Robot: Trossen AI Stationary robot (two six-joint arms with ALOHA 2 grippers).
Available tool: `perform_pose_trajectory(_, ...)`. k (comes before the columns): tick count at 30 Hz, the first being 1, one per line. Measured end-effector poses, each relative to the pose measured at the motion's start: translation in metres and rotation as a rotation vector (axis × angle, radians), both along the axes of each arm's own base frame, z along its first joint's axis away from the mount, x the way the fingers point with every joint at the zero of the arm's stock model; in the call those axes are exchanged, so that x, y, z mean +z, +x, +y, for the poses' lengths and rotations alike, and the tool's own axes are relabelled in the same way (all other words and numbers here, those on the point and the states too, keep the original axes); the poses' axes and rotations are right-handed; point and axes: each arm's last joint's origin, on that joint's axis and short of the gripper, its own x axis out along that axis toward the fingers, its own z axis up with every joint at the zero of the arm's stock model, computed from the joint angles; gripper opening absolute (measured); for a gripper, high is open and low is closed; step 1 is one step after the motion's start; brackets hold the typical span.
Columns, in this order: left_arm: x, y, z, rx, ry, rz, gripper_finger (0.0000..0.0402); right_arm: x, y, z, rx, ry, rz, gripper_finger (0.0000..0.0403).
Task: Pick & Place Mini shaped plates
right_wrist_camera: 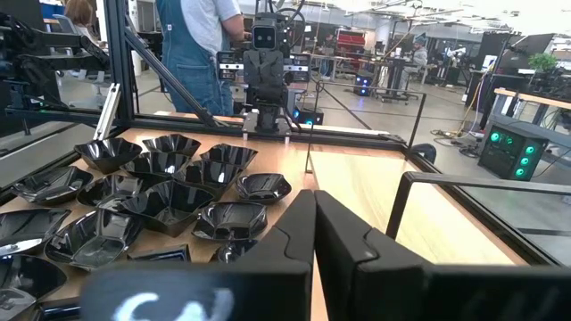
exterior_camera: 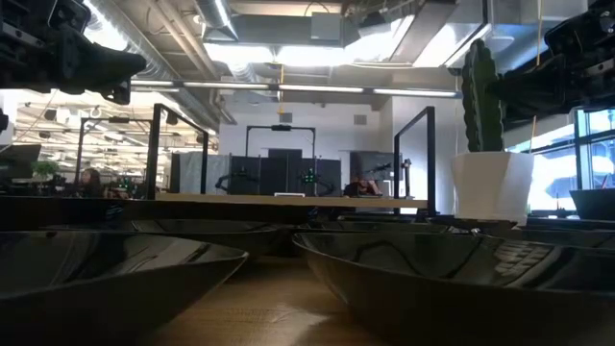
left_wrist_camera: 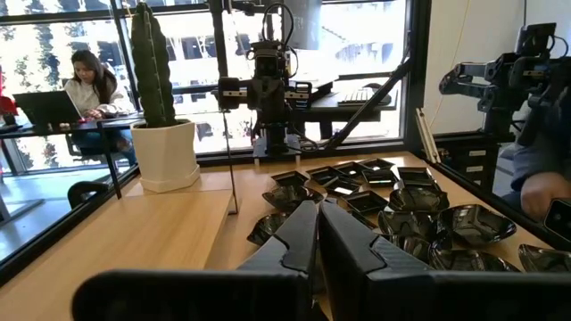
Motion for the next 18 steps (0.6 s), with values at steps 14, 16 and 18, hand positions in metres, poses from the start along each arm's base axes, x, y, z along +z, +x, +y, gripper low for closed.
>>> perform_pose_trajectory(14,0.0000,0.0000,0.0000,0.000,0.000,0.000,0.0012,0.0000,0.0000,0.0000,0.000,0.000,0.001,0.0007)
perform_pose_trajectory(16,0.0001,0.0000,0.0000,0.000,0.000,0.000,0.0010,0.0000,0.0000,0.0000,0.000,0.000,0.000,0.0007)
perform_pose_trajectory(18,0.0000,0.0000,0.0000,0.001,0.000,0.000,0.0008,-0.0001,0.0000,0.0000,0.000,0.000,0.001,0.0007)
